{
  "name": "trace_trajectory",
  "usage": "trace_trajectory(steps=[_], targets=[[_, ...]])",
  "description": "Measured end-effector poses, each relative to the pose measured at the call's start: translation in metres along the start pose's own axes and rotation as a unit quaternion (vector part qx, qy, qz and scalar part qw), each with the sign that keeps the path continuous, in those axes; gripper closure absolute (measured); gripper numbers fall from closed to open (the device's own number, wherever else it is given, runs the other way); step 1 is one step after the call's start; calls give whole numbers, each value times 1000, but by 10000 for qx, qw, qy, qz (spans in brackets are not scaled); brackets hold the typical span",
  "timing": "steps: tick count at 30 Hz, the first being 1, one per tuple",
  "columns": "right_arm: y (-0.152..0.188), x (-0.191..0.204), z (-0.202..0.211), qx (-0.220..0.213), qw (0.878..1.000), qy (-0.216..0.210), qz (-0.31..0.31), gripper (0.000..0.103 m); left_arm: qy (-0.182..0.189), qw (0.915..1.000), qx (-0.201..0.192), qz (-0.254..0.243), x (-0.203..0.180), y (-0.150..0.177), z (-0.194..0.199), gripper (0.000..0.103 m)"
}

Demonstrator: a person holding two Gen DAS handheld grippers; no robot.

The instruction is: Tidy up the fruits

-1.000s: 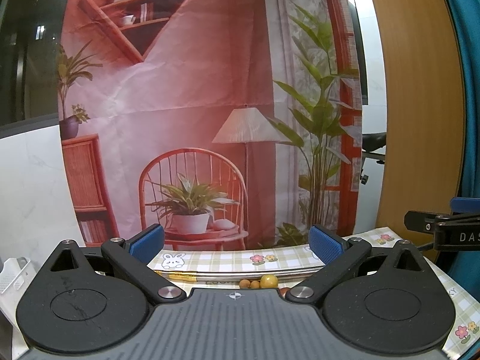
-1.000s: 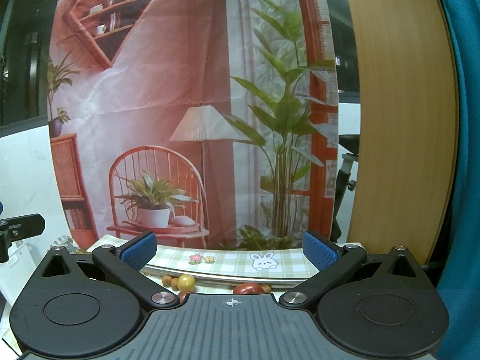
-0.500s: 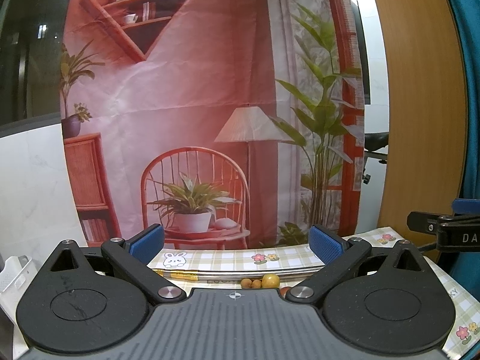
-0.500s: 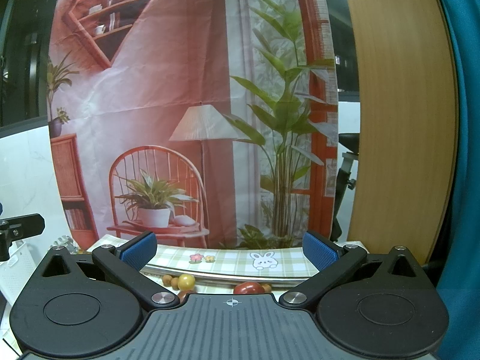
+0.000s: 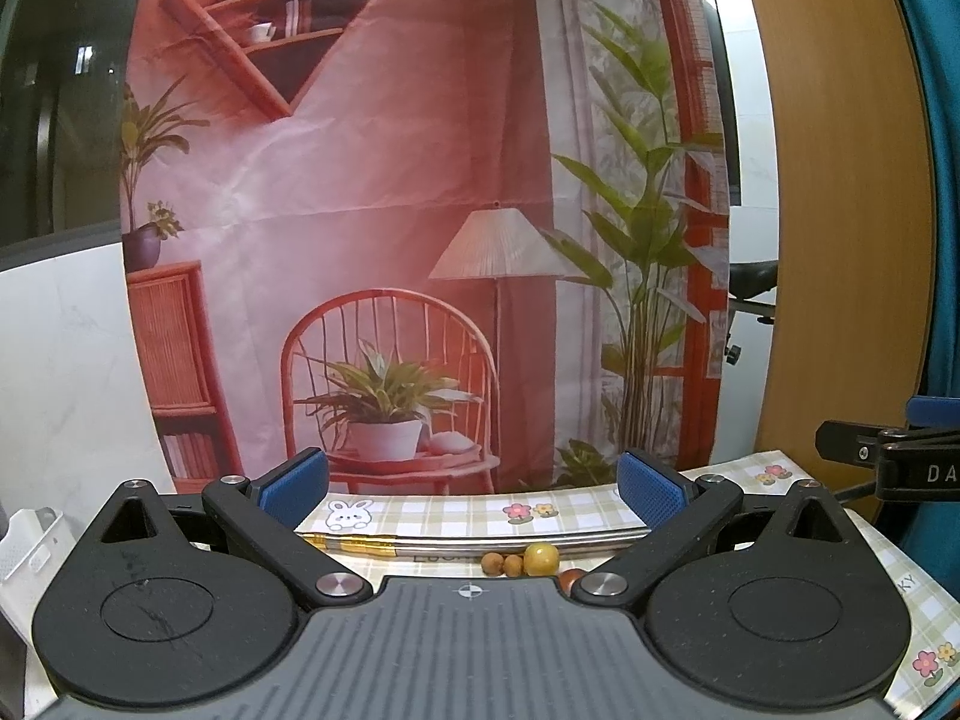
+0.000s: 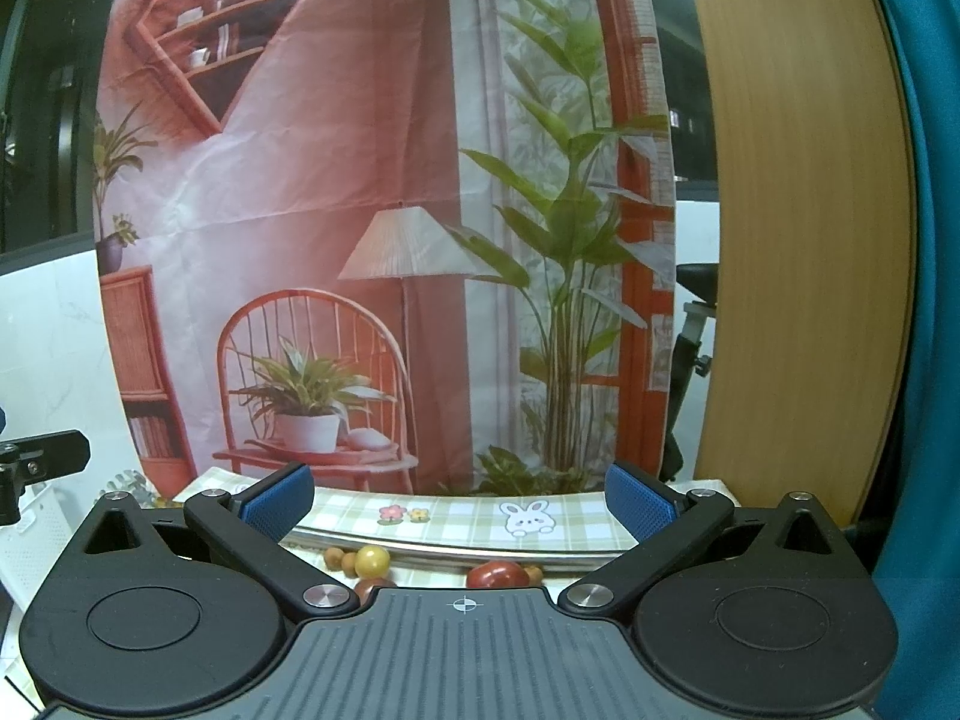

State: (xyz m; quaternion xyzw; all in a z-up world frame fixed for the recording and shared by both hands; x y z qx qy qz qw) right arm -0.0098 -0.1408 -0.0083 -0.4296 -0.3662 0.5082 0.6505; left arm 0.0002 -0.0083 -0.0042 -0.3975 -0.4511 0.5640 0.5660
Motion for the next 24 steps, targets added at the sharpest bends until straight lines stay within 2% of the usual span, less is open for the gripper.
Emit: trace_trajectory(steps=[8, 14, 19, 24], targets=[[-4, -4, 3, 41, 10000, 6, -23, 0, 118, 9999, 48, 94, 5, 1, -6, 0], [6, -8, -17, 199, 9997, -112, -98, 0, 517, 9970, 281, 505, 20, 9, -23, 0], [20, -13, -44, 272, 9996, -53, 24, 0, 163, 9969, 563, 519, 35, 25, -51, 0], [38, -19, -74, 399, 9992, -58, 34, 0, -265, 9920, 981, 747, 62, 43, -86, 0]])
Point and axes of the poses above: each gripper's, at about its wrist camera, not at the fingertips, and z roughly against the way its jaws point, x to its left, y to its underside, the point moved 1 cm from there along -z, roughly the way its jaws point, and after that the axes turned 2 degrees about z, right-handed, at the moved point
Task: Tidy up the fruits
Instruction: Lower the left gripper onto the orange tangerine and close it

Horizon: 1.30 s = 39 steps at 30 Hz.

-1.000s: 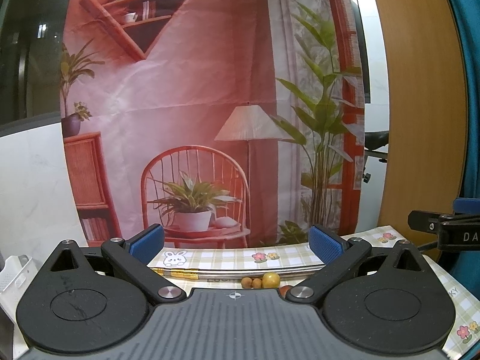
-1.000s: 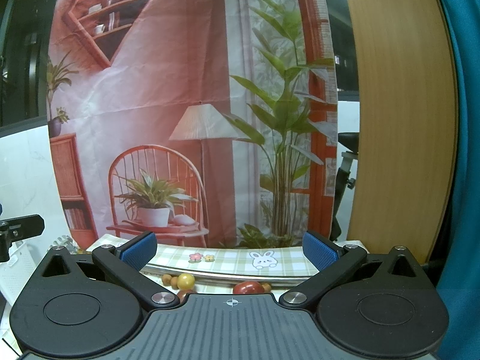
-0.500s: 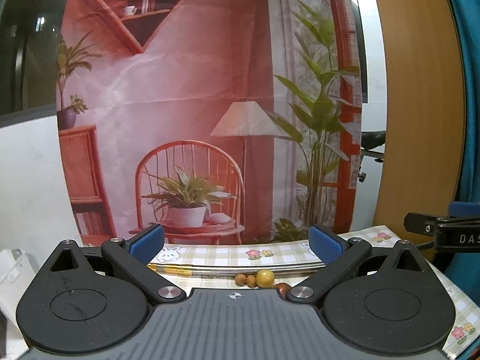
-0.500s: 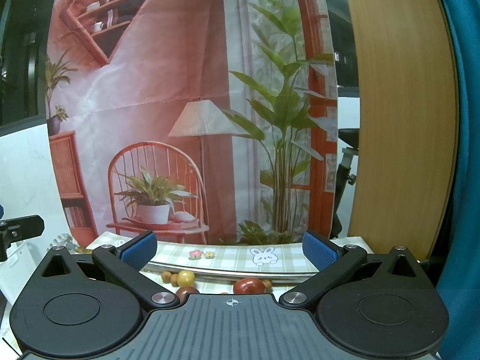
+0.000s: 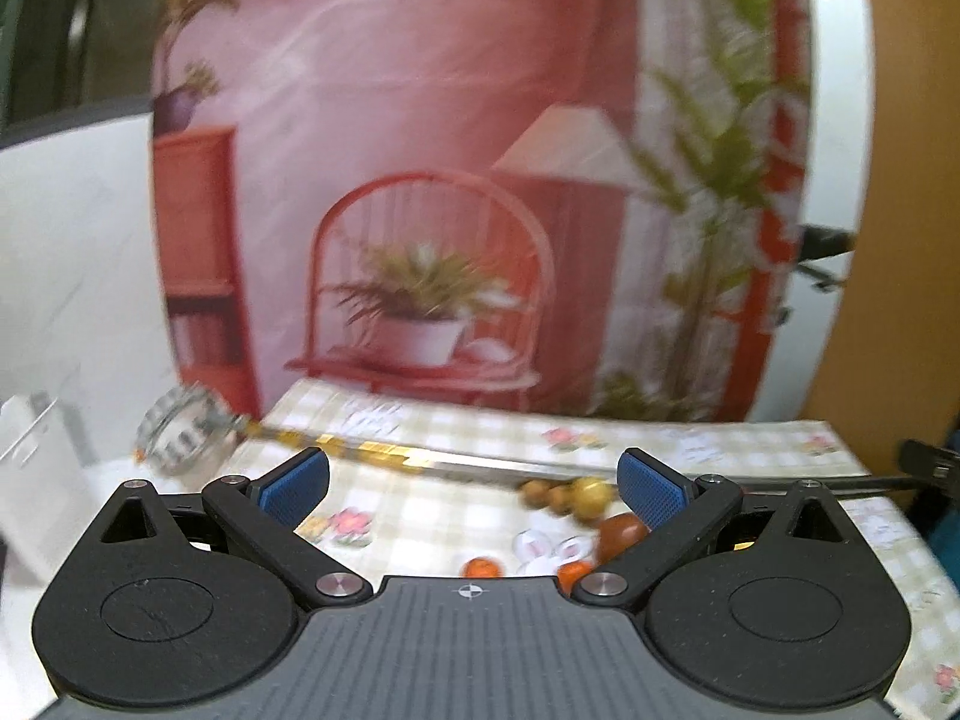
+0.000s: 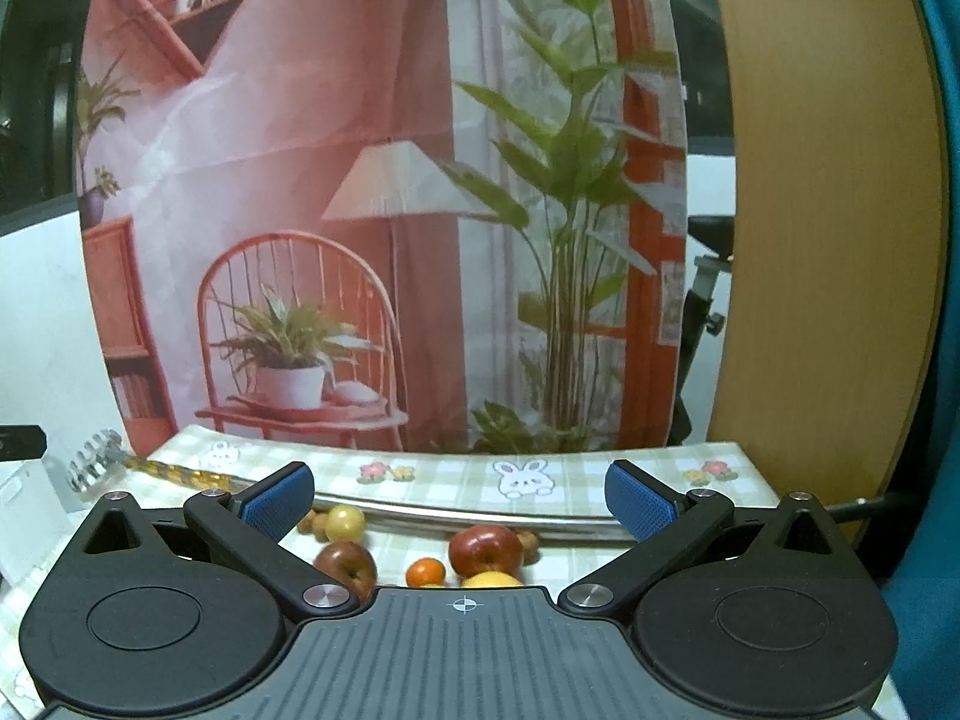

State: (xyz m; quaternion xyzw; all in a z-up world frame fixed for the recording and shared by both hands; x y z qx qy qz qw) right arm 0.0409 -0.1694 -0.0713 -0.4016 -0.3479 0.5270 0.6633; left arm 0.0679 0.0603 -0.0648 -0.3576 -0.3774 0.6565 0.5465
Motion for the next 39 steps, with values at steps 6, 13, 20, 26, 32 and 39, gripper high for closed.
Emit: trace_trajectory(steps=[6, 13, 20, 26, 32, 39], targets=[[18, -4, -32, 199, 9998, -94, 0, 0, 132, 9983, 517, 222, 26, 9, -45, 14], [37, -12, -62, 473, 9985, -180, -185, 1, 502, 9922, 1130, 176, 31, 35, -110, 48], [51, -20, -80, 733, 9969, -77, -273, 4, 782, 9761, 1954, 538, 35, 63, -184, 55], [61, -33, -92, 940, 9941, -82, -529, 4, 757, 9676, 2333, 590, 30, 74, -222, 55], [68, -40, -103, 1080, 9918, -90, -674, 4, 742, 9597, 2605, 753, 30, 84, -250, 55], [74, -45, -115, 1209, 9898, -204, -726, 5, 724, 9651, 2461, 521, 22, 85, -244, 65]])
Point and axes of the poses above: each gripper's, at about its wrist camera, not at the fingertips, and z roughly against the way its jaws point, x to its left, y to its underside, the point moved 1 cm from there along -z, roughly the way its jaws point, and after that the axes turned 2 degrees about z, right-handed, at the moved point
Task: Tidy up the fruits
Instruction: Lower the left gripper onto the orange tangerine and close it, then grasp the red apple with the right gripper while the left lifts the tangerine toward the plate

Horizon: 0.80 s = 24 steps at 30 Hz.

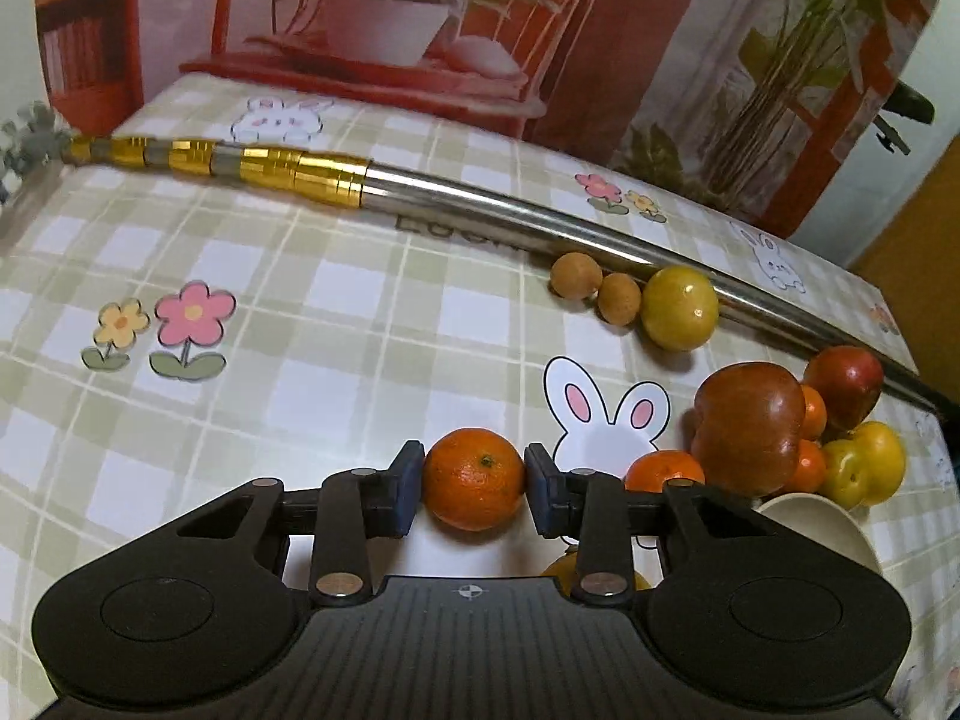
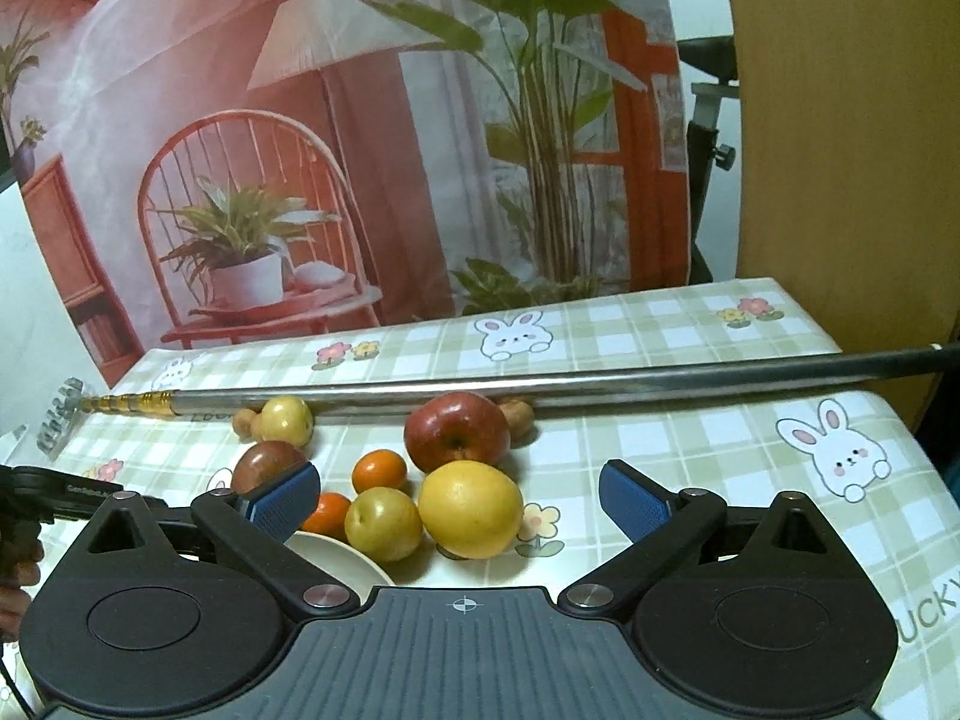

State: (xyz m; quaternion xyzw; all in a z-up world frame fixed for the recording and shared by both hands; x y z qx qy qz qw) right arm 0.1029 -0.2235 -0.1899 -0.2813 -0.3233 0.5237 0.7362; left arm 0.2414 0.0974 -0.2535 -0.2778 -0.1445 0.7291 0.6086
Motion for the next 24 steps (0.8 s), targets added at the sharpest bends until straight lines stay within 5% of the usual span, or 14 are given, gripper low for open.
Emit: trace_trajectory(steps=[12, 24], targets=[[-13, -14, -58, -103, 9988, -314, 365, 13, 280, 9972, -646, -255, -16, 1, 47, 65], [-21, -8, -139, 284, 9991, -277, 161, 25, 459, 9914, -1029, -660, -49, 19, 73, 65]])
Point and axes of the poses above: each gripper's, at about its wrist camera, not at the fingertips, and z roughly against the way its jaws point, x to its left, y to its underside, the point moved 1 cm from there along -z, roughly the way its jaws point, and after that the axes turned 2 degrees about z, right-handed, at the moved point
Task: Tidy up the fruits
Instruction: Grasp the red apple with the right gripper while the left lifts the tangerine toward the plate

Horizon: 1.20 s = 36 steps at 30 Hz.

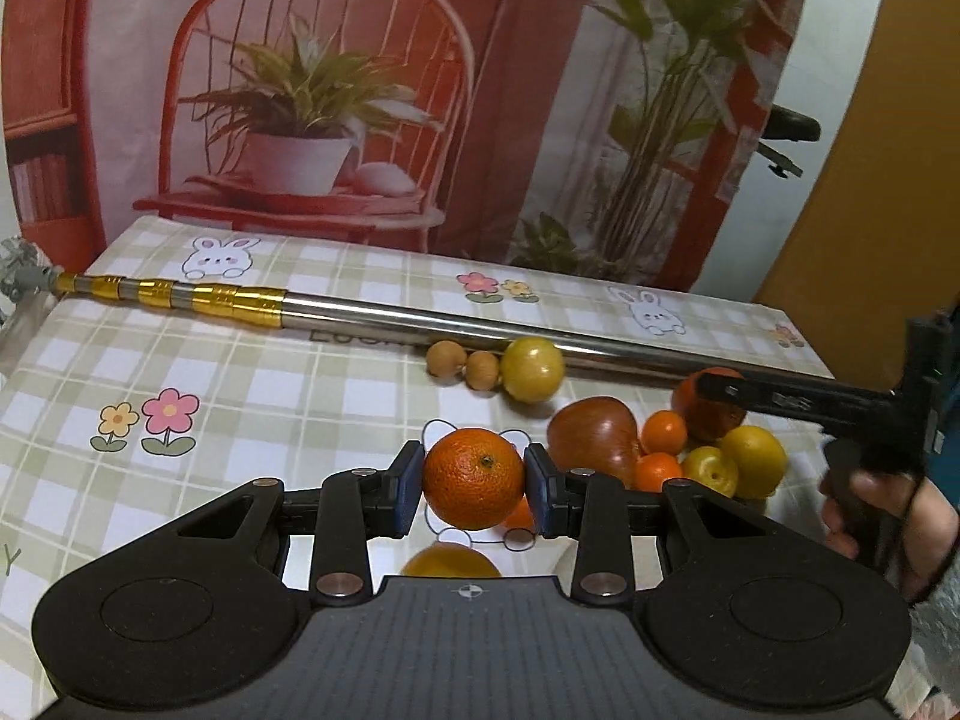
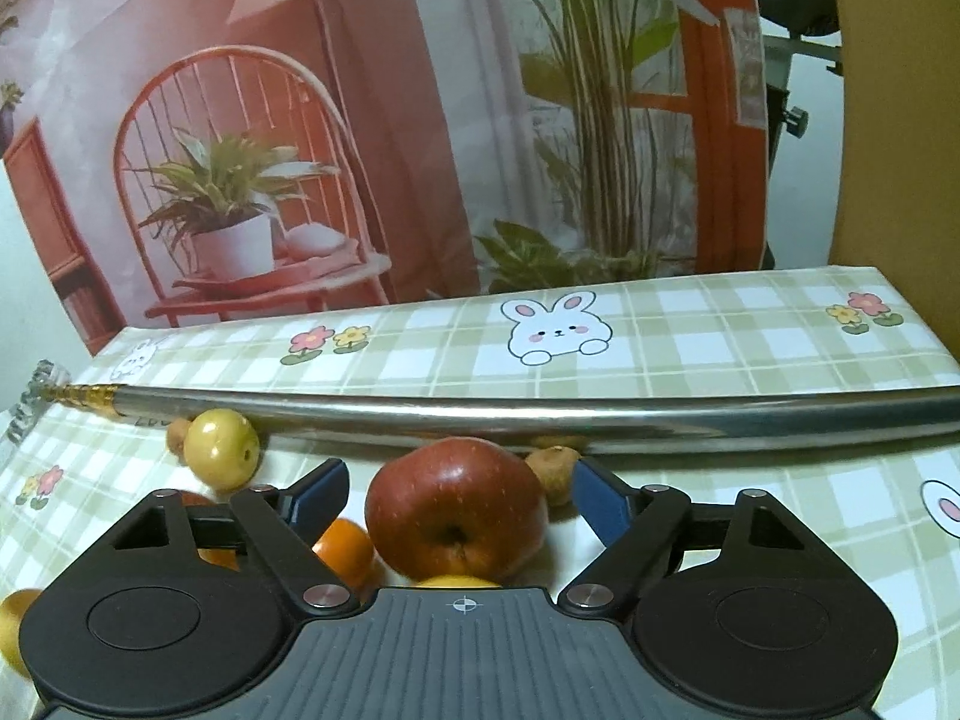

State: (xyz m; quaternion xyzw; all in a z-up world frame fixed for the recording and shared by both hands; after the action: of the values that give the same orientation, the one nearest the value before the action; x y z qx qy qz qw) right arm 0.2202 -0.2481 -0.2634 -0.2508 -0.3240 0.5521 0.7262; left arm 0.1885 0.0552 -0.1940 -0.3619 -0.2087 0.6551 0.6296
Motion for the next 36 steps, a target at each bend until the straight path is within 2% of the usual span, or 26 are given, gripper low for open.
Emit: trace_trajectory(steps=[2, 14, 19, 27, 31, 36], targets=[[1, 2, -7, 95, 10000, 22, -23, 33, 30, 10000, -12, -39, -1, 3, 2, 65], [7, 1, -12, 187, 9996, 86, -198, 36, 142, 9998, -45, -116, -6, 11, 8, 65], [3, -3, 14, -91, 9996, 19, -283, 36, 224, 9994, -105, -234, -11, 12, 15, 65], [5, 17, 78, -434, 9988, -210, 50, 36, 336, 9982, -99, -486, -25, 24, 25, 65], [21, 27, 105, -291, 9989, -354, 104, 36, 338, 9974, -29, -642, -31, 34, 27, 65], [48, 36, 126, 95, 9989, -452, 66, 36, 373, 9963, 96, -771, -38, 48, 25, 65]])
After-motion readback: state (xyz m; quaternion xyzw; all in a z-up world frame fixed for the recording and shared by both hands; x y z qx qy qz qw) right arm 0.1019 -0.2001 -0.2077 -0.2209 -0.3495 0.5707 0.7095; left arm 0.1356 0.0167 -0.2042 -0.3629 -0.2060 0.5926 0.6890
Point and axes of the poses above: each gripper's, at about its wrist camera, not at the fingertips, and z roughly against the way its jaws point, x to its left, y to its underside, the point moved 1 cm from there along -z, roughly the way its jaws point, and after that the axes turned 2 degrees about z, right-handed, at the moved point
